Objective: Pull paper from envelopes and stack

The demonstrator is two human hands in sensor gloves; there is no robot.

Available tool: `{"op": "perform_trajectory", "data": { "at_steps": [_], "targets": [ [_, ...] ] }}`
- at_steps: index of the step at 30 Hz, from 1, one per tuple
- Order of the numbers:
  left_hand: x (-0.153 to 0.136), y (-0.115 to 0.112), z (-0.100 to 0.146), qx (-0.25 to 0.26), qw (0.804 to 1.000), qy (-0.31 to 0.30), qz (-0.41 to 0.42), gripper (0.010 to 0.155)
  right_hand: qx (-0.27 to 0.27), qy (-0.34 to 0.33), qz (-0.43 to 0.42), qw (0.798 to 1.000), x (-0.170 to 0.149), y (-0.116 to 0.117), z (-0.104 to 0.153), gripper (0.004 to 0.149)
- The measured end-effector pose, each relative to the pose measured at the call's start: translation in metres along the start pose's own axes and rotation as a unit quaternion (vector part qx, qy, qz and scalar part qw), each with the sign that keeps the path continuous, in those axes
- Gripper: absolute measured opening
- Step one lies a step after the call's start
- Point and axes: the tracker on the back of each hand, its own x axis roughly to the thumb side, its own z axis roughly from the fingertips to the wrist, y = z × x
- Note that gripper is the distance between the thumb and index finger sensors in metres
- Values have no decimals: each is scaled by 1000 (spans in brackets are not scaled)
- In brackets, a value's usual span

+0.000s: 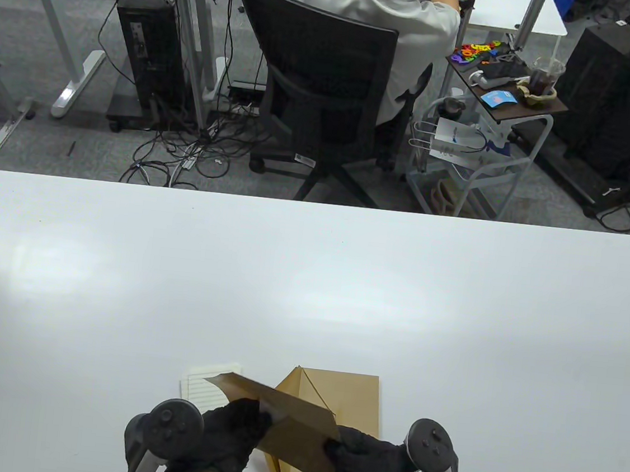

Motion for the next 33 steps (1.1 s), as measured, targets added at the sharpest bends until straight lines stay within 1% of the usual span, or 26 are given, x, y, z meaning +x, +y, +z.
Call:
{"op": "perform_trajectory", "data": {
  "at_steps": [3, 5, 7, 9, 11, 12, 14, 15, 16, 18, 20, 22, 24, 26, 27, 28, 29, 33],
  "targets": [
    [2, 4, 0, 2, 1000, -16, 8, 43, -22, 4, 14, 1000, 1, -2, 2, 44],
    [2, 8, 0, 5, 1000, -16, 10, 43, -30, 5, 20, 999, 2, -4, 2, 44],
    [0, 16, 1, 18, 1000, -17, 14, 43, -40, 6, 21, 999, 2, -7, 3, 44],
    [-5, 29, 1, 37, 999, -14, 23, 43, -52, 8, 16, 998, 2, -11, 4, 44],
    [-14, 50, 1, 74, 996, -1, 50, 43, -74, 13, 10, 997, 2, -17, 5, 44],
    [-18, 58, 2, 83, 995, 3, 62, 43, -81, 16, 6, 997, 2, -20, 5, 44],
    [-32, 78, 2, 100, 989, 13, 110, 43, -98, 23, -12, 995, 1, -28, 6, 44],
    [-39, 86, 1, 96, 985, 31, 138, 44, -104, 29, -20, 994, 1, -32, 6, 45],
    [-50, 94, 1, 78, 981, 57, 170, 44, -112, 35, -32, 993, 0, -36, 7, 45],
    [-63, 100, 0, 57, 973, 84, 209, 44, -125, 43, -48, 990, 0, -43, 7, 45],
    [-75, 102, -2, 42, 970, 117, 211, 44, -135, 48, -58, 988, 0, -48, 8, 45],
    [-85, 97, -6, 4, 971, 150, 187, 44, -139, 55, -64, 987, 1, -52, 9, 45],
    [-96, 86, -10, -42, 966, 192, 166, 44, -144, 58, -65, 986, 2, -55, 10, 46],
    [-108, 72, -14, -74, 956, 232, 163, 44, -147, 63, -62, 985, 2, -56, 10, 46],
    [-112, 68, -15, -77, 952, 248, 160, 44, -147, 64, -61, 985, 2, -56, 10, 46],
    [-115, 63, -17, -87, 951, 259, 142, 44, -146, 65, -61, 985, 2, -56, 10, 46],
    [-117, 60, -18, -86, 951, 272, 120, 44, -145, 68, -59, 985, 2, -56, 10, 46],
    [-117, 52, -20, -86, 951, 288, 66, 44, -139, 68, -48, 987, 2, -55, 10, 46]
  ]
}}
